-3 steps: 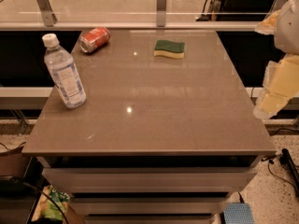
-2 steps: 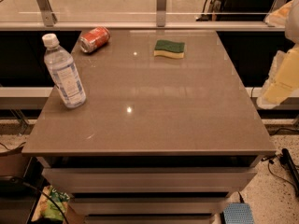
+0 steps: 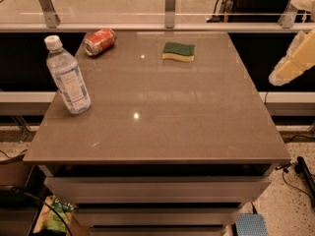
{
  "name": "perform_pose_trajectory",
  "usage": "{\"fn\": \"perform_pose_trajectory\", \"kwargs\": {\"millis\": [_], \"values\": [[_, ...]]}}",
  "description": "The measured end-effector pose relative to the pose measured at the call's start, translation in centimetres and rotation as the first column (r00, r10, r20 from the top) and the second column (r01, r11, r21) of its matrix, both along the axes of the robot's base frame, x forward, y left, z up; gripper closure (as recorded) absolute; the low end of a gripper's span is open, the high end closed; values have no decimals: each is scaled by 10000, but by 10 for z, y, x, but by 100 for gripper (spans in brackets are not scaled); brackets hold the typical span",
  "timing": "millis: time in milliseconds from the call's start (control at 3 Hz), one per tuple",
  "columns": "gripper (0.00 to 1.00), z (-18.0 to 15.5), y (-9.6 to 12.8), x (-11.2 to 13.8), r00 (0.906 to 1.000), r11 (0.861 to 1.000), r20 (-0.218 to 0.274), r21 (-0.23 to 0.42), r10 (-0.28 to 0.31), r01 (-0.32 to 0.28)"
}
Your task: Move sponge near blue plastic bottle
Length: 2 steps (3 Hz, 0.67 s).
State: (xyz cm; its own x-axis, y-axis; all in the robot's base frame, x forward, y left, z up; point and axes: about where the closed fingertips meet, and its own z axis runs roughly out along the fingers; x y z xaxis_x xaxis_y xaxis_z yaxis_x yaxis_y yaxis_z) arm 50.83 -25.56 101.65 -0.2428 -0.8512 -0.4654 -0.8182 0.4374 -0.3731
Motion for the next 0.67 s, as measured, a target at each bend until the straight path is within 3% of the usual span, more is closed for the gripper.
{"fn": "perform_pose_trajectory", "kwargs": {"millis": [333, 667], "values": [[0, -3, -6, 32, 9985, 9968, 471, 734, 288, -323], [0, -12, -8, 61, 9956, 9883, 642, 1317, 685, -765]]}}
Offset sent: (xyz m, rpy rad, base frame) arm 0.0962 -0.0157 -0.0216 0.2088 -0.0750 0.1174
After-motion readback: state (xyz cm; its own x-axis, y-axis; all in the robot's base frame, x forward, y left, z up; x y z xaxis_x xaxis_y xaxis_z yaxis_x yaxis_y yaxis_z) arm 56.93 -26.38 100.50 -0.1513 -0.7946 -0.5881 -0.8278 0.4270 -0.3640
